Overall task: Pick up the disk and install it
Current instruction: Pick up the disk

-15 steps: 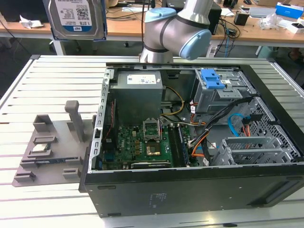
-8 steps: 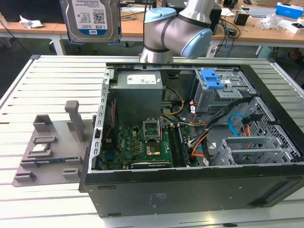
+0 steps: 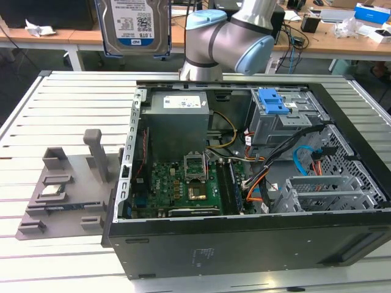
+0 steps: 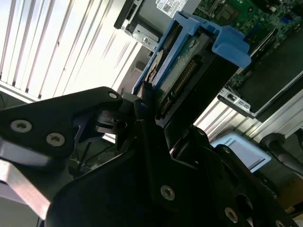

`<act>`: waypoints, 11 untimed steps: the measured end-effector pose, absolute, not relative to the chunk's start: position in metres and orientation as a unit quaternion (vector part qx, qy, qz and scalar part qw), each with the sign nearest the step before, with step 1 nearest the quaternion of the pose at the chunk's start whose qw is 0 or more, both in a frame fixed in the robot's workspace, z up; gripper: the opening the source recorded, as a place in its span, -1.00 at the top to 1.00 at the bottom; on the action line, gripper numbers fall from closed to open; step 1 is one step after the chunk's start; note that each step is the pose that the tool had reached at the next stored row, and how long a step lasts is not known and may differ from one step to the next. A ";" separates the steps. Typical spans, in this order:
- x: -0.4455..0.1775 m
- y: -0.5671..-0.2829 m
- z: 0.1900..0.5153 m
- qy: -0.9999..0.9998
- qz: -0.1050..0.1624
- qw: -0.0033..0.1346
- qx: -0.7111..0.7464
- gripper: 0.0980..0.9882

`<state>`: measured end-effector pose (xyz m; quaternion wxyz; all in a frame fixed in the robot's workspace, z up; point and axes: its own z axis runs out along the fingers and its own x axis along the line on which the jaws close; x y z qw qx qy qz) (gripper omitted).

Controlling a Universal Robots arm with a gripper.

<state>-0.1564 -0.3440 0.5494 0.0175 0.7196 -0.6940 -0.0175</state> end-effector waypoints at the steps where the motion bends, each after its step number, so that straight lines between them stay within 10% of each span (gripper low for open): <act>1: -0.154 -0.344 0.549 -0.694 -0.017 0.017 0.720 0.40; 11: -0.117 -0.344 0.549 -0.694 -0.018 0.018 0.720 0.40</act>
